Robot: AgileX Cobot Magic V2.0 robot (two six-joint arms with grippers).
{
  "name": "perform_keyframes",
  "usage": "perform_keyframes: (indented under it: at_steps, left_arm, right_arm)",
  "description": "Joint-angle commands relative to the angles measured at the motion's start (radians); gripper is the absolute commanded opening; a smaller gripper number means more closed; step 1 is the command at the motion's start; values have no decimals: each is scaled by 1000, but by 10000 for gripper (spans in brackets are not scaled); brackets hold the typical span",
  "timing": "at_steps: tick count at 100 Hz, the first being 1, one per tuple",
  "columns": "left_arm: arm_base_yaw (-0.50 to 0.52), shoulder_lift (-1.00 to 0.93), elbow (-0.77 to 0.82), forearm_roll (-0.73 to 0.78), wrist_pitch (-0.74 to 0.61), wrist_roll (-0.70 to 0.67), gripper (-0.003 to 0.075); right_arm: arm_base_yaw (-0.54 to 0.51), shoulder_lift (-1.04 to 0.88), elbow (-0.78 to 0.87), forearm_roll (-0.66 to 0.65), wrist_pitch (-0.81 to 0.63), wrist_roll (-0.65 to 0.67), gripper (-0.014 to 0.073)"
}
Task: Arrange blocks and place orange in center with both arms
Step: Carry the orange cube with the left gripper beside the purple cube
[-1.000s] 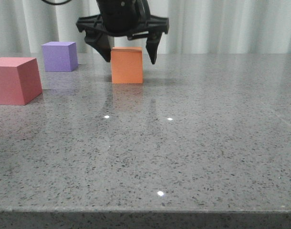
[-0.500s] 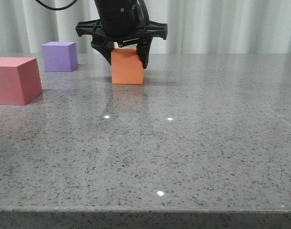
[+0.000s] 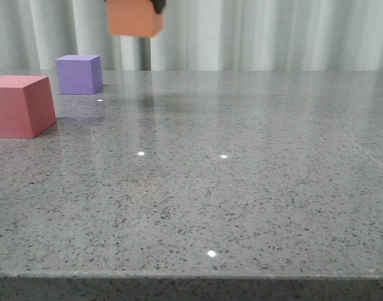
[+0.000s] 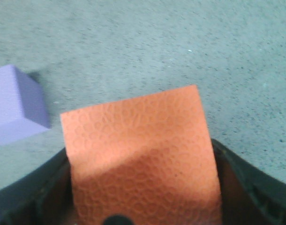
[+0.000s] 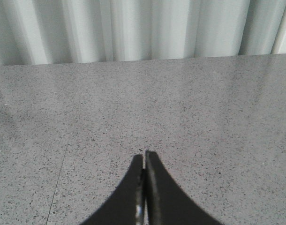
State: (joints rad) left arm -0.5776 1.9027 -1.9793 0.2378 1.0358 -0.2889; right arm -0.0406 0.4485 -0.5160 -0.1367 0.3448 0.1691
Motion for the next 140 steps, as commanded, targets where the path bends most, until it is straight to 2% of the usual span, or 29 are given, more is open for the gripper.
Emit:
perform_keyframes:
  at_steps: [1,36,57,98,140]
  left_arm:
    - [38,-89,-16,-23,-28,50,369]
    - [213,-179,167,-118,-93,108,369]
    - [274,-189,263,-153,-164,142,369]
    - [307,-182,324,-173,-274,148,369]
    - [307,-63,324,-176,-301,153,369]
  right_arm:
    - [-5,4,-24,-4,-86,-6,-67]
    - [-5,4,-24,-4,-86,-6,-67]
    - [-5,4,-24,-4,-86,-6,-67]
    - [-5,4,-24,-4,-86,-6,-67]
    - [-5,4,-24,-4,-86,-6,-67]
